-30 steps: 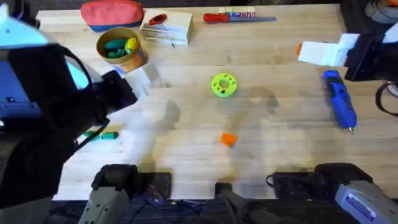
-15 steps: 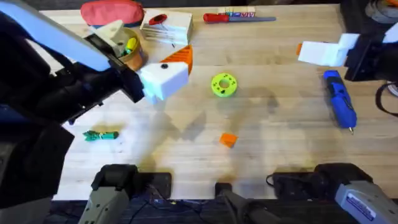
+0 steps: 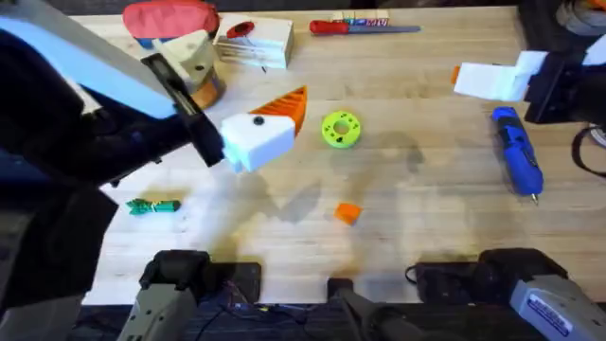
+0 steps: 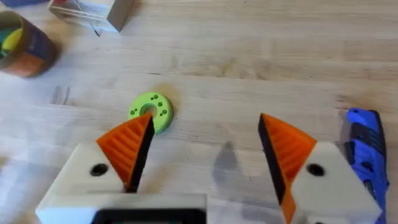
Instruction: Pick up the gripper from the table and insert it into the empty holder that is missing its gripper. Then pick up a screw, insert it into the mounting hole, and use the screwdriver to tighten it. Finally, clean up the table by picking up the vegetable and placing it into the bucket.
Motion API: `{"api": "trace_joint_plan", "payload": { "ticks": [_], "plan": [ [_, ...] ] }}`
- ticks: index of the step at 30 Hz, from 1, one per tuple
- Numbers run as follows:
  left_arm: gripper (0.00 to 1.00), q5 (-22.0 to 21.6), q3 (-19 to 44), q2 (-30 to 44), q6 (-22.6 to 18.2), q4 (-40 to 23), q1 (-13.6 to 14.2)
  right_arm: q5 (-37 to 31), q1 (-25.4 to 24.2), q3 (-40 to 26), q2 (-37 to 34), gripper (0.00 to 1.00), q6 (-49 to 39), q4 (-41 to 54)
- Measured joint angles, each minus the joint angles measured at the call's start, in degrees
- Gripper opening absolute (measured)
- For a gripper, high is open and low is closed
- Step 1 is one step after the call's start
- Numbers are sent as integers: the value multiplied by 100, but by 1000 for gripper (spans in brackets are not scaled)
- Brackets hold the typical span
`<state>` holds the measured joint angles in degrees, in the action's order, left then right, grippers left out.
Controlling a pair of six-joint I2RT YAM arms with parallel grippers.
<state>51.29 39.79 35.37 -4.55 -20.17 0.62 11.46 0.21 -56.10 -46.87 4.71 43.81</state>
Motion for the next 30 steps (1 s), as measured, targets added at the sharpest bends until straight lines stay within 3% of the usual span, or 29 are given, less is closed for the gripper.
{"api": "trace_joint_plan", "payload": {
  "ticks": [4,9,14,19,24,30],
  "plan": [
    [987,-56,-307,296,-441,386,314,0,0,0,-2,991,0,0],
    [986,-350,-973,268,-643,1170,785,0,0,0,-2,991,1,0],
    [986,-889,-1874,-467,-723,2033,1343,0,0,0,-2,991,0,-1],
    [987,-1491,-2713,-1570,-539,2262,1826,0,0,0,-2,991,0,-2],
    [987,-1808,-3344,-2552,-407,2278,2056,0,0,0,-1,991,0,0],
    [986,-1938,-3952,-3476,-2,2188,2090,2,0,0,-2,991,2,-2]
  ]
}}
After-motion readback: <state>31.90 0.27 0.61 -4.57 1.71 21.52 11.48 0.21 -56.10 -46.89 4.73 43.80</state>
